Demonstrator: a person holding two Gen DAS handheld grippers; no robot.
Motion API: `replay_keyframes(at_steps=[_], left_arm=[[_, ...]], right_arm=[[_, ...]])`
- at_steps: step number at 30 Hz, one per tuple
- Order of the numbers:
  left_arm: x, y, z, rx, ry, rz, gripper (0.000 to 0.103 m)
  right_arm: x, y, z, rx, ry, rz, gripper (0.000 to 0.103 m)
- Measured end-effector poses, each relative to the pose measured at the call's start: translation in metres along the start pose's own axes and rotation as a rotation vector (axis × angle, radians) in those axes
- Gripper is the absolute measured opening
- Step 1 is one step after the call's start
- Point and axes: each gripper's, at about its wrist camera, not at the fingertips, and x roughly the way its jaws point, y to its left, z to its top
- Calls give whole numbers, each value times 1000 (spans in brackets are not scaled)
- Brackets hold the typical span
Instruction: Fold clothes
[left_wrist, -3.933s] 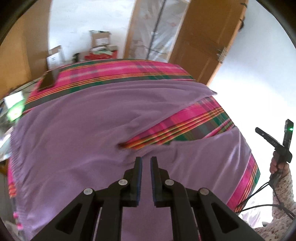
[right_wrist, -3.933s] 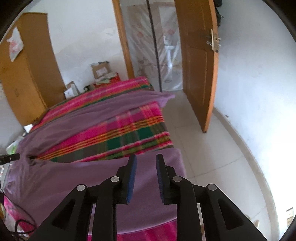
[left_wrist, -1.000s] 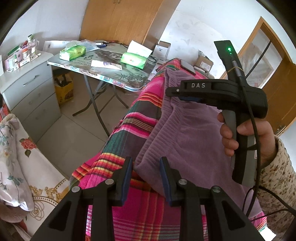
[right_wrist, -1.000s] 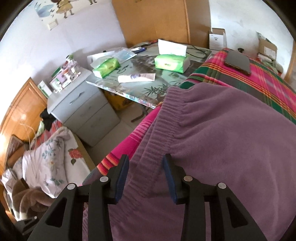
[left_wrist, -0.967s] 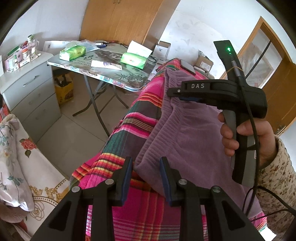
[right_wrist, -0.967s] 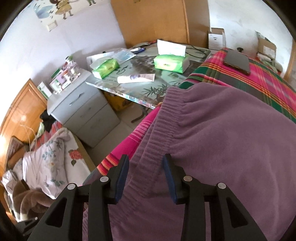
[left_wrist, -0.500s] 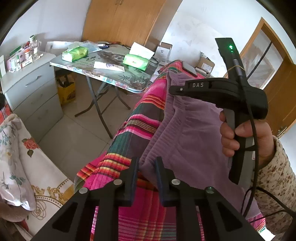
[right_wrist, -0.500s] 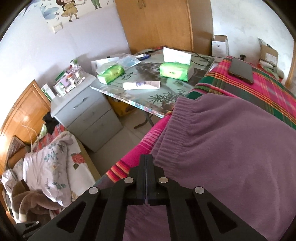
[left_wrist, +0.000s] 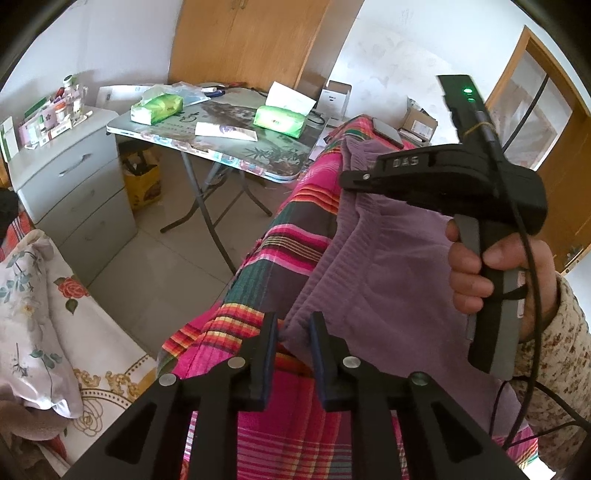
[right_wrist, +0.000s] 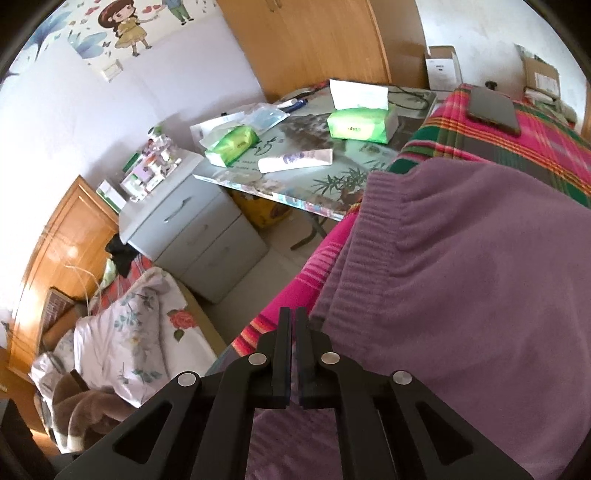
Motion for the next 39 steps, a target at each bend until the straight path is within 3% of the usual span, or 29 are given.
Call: replay_keyframes(at_steps=[7,11,28,39], left_arm=[[-1,-1,0,7,1,14,20],[0,-4,0,20,3,33,22],[-22,-20,17,104,-31,169,24],[-36,-85,61,326,-107,240,24]], right_arm=[[-21,-15,0,44,-14,18,7],[-43,-21,-3,19,-57,-20,19],[-127,-72,-24,1,-123,-140,26],[-192,-95,-18,-63,-207,-171,27]])
